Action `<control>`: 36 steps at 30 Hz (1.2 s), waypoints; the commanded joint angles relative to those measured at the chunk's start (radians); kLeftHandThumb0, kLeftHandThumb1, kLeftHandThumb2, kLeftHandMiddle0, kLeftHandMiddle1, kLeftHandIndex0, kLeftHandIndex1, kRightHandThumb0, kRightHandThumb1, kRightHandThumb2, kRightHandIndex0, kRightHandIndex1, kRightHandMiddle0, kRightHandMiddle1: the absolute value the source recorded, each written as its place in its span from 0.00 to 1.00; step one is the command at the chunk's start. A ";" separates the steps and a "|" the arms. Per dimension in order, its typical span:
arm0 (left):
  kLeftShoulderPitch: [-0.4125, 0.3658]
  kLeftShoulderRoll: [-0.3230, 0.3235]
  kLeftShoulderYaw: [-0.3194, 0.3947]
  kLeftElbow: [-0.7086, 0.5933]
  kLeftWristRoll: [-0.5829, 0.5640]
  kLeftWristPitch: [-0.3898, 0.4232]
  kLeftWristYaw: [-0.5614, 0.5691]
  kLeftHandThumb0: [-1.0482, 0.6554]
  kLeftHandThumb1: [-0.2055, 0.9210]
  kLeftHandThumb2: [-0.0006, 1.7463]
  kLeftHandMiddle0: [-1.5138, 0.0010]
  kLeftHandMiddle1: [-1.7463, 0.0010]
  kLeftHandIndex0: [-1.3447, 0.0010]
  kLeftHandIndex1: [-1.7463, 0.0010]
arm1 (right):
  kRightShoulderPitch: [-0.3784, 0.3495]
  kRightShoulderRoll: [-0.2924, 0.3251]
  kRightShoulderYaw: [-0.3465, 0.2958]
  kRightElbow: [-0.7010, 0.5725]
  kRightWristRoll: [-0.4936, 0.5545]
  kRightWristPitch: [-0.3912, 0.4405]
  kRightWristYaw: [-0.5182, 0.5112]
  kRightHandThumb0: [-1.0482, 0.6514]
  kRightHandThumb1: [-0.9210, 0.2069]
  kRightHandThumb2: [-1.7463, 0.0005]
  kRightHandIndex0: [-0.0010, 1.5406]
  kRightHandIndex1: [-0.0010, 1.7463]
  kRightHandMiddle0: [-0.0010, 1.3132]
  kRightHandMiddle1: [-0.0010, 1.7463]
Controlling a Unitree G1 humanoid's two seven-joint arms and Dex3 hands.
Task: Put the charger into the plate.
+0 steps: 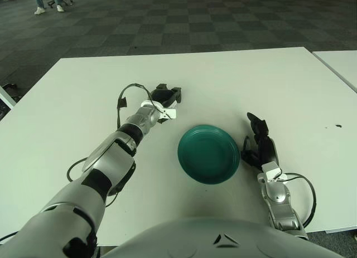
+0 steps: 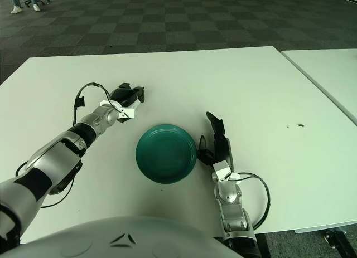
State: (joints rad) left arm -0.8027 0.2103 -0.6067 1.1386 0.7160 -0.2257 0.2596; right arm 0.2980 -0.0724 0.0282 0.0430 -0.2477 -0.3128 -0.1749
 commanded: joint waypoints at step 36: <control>0.491 0.184 0.160 -1.314 0.056 0.108 -0.344 0.88 0.49 0.73 0.62 0.00 0.46 0.00 | 0.031 0.044 0.020 0.039 -0.003 0.046 -0.006 0.10 0.00 0.43 0.14 0.00 0.00 0.33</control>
State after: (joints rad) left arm -0.3299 0.3881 -0.4639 -0.1265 0.7561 -0.1370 -0.0523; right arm 0.2982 -0.0455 0.0320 0.0358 -0.2494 -0.2992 -0.1787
